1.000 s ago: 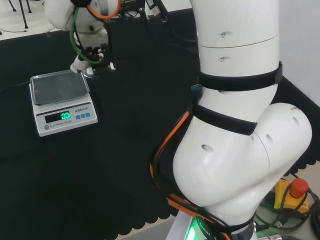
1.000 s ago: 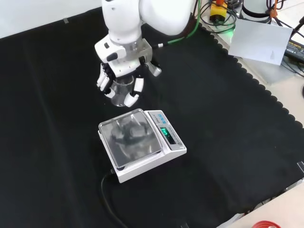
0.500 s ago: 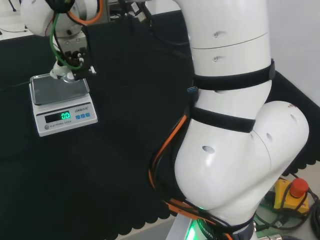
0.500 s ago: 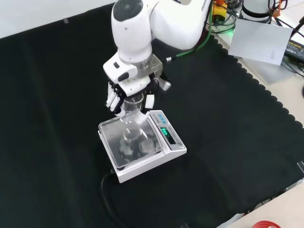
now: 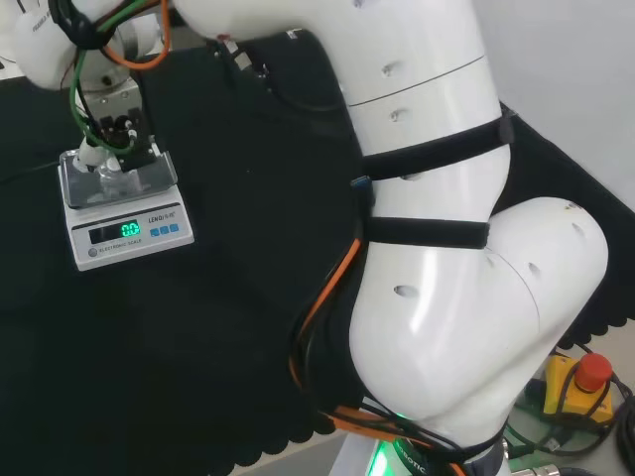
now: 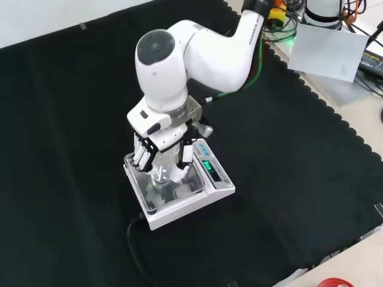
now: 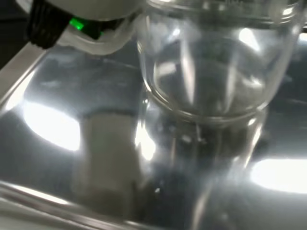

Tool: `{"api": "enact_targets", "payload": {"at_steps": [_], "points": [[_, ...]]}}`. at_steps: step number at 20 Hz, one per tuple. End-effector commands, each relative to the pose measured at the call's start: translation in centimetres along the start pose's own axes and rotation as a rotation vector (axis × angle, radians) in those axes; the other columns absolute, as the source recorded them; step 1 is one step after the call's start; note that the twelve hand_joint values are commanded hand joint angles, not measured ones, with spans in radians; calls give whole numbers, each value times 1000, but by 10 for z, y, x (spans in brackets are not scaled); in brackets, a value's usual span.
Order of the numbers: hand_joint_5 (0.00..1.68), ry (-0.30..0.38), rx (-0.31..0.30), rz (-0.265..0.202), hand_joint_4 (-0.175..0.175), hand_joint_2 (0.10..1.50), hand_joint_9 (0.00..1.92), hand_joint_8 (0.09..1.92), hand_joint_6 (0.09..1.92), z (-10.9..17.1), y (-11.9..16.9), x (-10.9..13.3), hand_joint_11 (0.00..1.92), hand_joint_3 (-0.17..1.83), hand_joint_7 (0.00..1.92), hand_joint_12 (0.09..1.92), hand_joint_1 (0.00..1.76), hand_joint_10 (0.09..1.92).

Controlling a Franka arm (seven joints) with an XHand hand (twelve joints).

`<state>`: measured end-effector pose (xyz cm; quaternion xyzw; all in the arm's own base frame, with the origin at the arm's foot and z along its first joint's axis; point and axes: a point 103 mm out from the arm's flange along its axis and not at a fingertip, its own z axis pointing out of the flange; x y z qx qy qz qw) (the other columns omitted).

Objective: Put the beaker on the electronic balance.

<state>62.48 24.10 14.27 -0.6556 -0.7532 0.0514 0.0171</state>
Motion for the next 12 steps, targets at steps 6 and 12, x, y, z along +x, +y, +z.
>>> {"api": "enact_targets", "payload": {"at_steps": [6,12], "points": [[58,2,33,-27,12,435,544,1023,410,-20,1,-15,288,689,316,1460,922,818],[0,4,-14,-98,41,528,135,665,87,-71,-14,-26,5,229,11,1563,632,903]]}}
